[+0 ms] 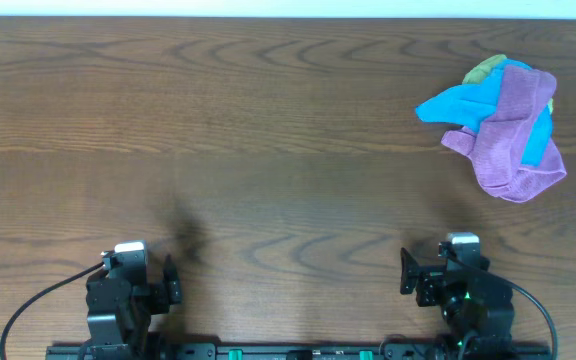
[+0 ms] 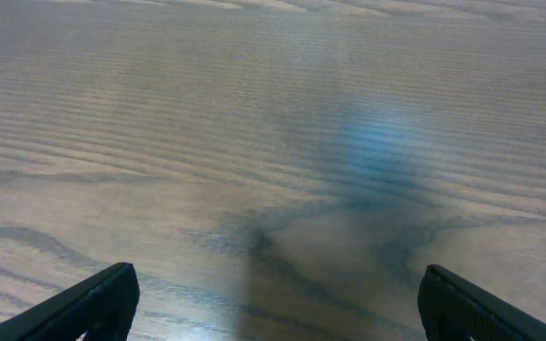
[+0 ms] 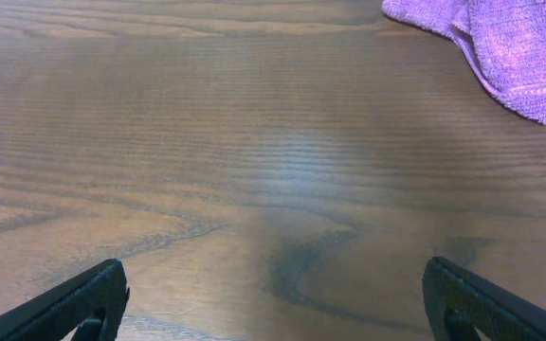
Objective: Fold the cloth
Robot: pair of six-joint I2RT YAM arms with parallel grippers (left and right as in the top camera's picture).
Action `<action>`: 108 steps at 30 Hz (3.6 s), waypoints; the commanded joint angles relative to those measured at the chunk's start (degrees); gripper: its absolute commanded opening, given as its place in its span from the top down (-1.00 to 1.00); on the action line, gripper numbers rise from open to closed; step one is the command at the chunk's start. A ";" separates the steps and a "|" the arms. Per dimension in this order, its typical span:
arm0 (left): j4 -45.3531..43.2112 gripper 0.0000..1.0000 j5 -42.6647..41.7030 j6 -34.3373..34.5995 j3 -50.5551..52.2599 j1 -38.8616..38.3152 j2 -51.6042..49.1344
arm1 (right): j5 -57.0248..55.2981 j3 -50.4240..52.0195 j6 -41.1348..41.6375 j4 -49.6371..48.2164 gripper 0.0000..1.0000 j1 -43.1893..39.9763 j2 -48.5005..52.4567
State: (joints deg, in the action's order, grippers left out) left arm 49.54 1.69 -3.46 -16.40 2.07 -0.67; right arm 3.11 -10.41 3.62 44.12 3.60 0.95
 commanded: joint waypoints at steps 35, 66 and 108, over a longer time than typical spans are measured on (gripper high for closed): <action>0.22 -0.90 -0.22 -0.81 0.31 -0.26 0.42 | -0.31 0.68 -0.70 0.00 -0.98 -0.63 -0.63; 0.22 -0.91 -0.20 -0.81 0.31 -0.26 0.42 | -0.33 0.68 -0.74 0.00 -0.98 -0.63 -0.39; 0.22 -0.91 -0.22 -0.81 0.31 -0.26 0.42 | -0.98 -37.81 -1.11 -5.79 -0.99 -0.63 45.99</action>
State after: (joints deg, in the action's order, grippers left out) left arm 49.56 1.69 -3.46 -16.40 2.07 -0.62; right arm 2.96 -45.04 3.36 38.28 3.60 45.32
